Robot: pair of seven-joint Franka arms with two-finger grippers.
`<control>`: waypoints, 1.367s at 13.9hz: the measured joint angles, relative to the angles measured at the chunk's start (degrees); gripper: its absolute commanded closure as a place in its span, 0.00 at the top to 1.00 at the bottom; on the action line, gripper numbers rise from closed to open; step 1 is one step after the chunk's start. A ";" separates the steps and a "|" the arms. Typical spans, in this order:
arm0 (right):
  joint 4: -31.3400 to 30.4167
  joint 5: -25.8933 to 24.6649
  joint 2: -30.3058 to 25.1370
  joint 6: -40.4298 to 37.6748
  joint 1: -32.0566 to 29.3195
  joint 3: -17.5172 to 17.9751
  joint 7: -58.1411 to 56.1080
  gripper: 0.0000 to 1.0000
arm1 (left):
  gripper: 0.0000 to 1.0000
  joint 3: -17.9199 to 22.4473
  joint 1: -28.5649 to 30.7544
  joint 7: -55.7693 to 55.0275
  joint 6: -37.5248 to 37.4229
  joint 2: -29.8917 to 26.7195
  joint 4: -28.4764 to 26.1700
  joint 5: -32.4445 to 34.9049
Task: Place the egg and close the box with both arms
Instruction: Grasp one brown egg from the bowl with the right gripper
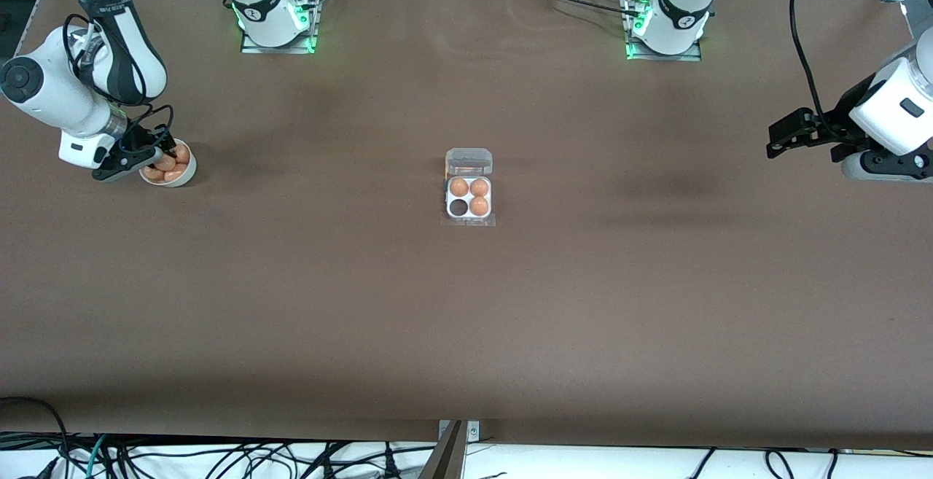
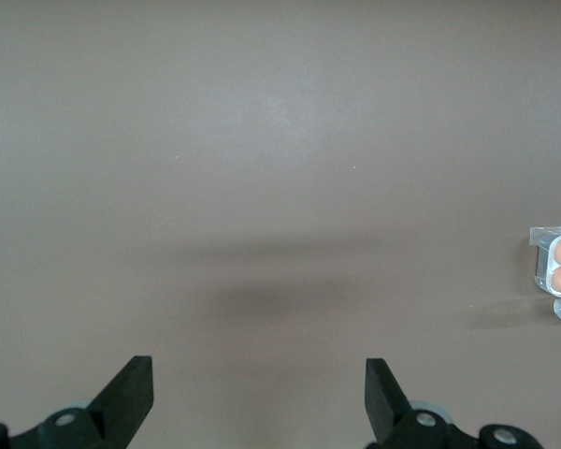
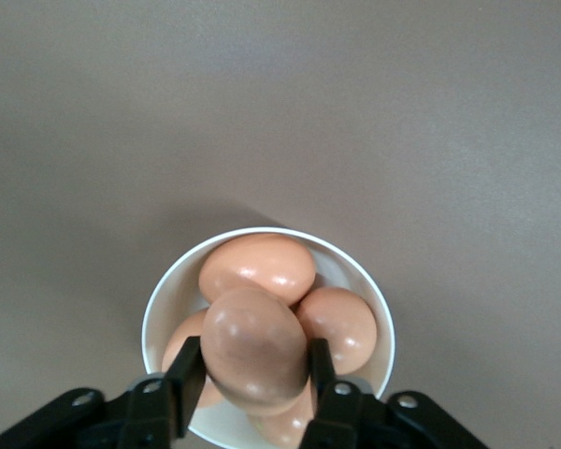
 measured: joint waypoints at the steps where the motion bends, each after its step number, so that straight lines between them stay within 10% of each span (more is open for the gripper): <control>1: 0.00 0.00 0.00 0.00 0.00 0.00 0.00 0.32 | 1.00 0.00 -0.01 0.00 0.00 0.00 0.00 0.00; 14: 10.09 1.75 0.16 -14.26 3.23 0.49 1.03 0.22 | 1.00 -0.01 -0.01 0.00 0.00 0.00 0.00 0.00; 19: 28.01 6.62 6.22 -35.10 11.27 0.91 10.60 0.23 | 1.00 -0.01 -0.01 0.00 0.00 0.04 0.00 0.00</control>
